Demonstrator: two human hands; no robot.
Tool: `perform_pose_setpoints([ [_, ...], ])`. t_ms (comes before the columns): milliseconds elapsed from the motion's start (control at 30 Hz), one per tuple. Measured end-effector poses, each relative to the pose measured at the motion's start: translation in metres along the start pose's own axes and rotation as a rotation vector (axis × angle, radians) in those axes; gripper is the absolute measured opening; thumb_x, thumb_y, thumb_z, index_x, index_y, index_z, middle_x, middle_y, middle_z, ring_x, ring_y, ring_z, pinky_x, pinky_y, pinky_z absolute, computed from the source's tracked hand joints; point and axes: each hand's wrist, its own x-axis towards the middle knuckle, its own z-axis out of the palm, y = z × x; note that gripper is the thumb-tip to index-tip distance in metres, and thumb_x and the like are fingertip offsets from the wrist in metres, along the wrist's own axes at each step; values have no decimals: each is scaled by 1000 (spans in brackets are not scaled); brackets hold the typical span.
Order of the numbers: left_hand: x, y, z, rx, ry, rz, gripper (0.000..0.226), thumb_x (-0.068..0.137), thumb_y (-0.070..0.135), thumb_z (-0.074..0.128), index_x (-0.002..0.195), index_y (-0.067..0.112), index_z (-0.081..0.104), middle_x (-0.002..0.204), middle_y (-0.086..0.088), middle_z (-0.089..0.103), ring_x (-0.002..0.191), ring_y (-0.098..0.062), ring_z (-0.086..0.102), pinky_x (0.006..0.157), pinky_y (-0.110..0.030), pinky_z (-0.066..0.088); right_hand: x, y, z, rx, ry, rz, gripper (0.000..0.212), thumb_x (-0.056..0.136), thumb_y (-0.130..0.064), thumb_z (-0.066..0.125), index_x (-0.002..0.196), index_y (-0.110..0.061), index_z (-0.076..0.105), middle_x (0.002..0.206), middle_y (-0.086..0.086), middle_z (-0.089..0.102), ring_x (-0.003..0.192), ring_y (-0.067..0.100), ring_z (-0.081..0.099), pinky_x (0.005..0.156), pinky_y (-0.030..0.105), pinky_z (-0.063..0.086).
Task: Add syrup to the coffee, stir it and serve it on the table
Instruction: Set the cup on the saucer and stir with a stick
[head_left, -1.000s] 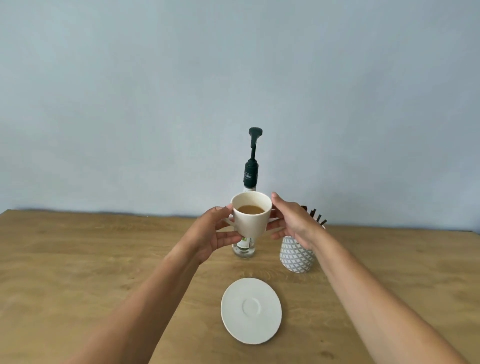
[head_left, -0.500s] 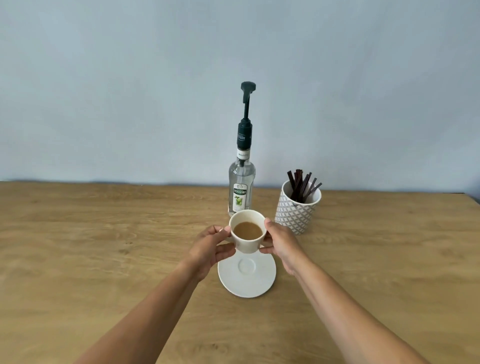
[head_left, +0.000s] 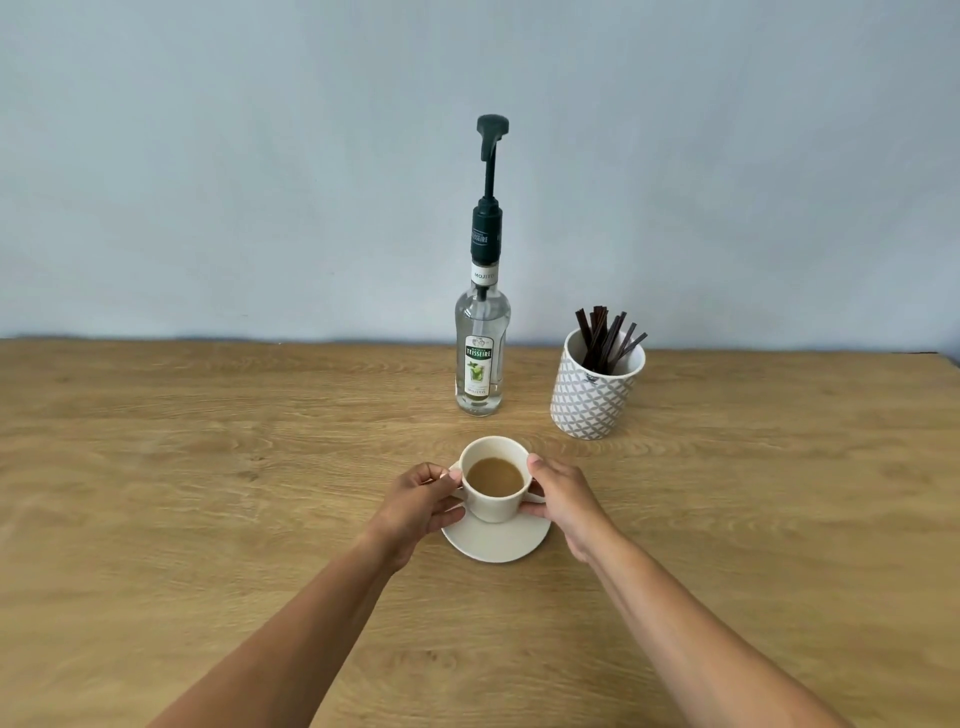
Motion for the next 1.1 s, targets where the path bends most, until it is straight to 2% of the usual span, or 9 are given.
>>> perform_pose_setpoints([
  [167, 2, -5, -2, 24, 2, -3, 14, 95, 16, 65, 83, 12, 58, 96, -15, 63, 93, -24, 60, 79, -31, 62, 1, 4, -1, 1, -17, 9, 26, 102, -22, 45, 89, -20, 67, 101, 2, 70, 93, 11, 65, 77, 31, 58],
  [367, 3, -7, -8, 49, -20, 11, 11, 94, 18, 66, 88, 12, 60, 93, -10, 68, 91, -19, 68, 80, -31, 61, 2, 7, -2, -5, -31, 8, 26, 102, -20, 45, 94, -17, 69, 105, 10, 69, 95, 17, 64, 87, 41, 56],
  [533, 3, -9, -11, 57, -32, 17, 13, 92, 21, 69, 94, 11, 62, 95, -11, 70, 93, -20, 69, 82, -35, 61, 4, -5, -8, -219, -20, -27, 31, 101, -24, 46, 123, -10, 63, 130, 9, 63, 115, 25, 61, 100, 45, 49],
  [633, 1, -8, -13, 81, -29, 42, 14, 89, 21, 72, 95, 12, 63, 95, -10, 74, 93, -19, 71, 85, -40, 61, 11, -35, -17, -338, 69, -165, 26, 97, -18, 48, 107, -2, 67, 114, 22, 68, 98, 35, 67, 76, 42, 55],
  [767, -2, -6, -17, 128, -41, 82, 22, 86, 18, 76, 102, 10, 64, 100, -9, 77, 94, -17, 71, 81, -38, 61, 37, -93, -44, -315, 261, -366, 22, 92, -10, 53, 91, -23, 71, 79, -5, 73, 59, 4, 65, 52, 23, 53],
  [833, -2, -4, -18, 163, -29, 93, 28, 84, 16, 77, 106, 5, 64, 101, -8, 78, 93, -15, 71, 77, -35, 62, 60, -116, -61, -282, 373, -366, 20, 90, -7, 55, 92, -18, 71, 73, -4, 72, 53, 3, 65, 46, 21, 53],
  [900, -2, -3, -19, 191, -16, 104, 31, 83, 13, 79, 108, 2, 64, 103, -11, 78, 92, -16, 70, 75, -34, 61, 85, -132, -75, -291, 437, -297, 18, 88, -6, 56, 99, -10, 70, 70, 0, 70, 52, 11, 68, 43, 27, 55],
  [1000, -1, -1, -21, 235, -5, 112, 30, 80, 11, 81, 106, 4, 67, 103, -15, 77, 93, -19, 71, 81, -41, 61, 113, -143, -85, -352, 465, -182, 22, 86, -8, 60, 108, -8, 61, 63, 5, 68, 59, 30, 72, 57, 44, 61],
  [1100, 1, 2, -22, 274, -1, 112, 27, 79, 10, 82, 102, 7, 69, 98, -12, 79, 92, -21, 73, 82, -42, 61, 127, -145, -84, -387, 455, -148, 16, 84, -11, 63, 97, -12, 54, 61, 8, 68, 52, 30, 71, 49, 43, 60],
])
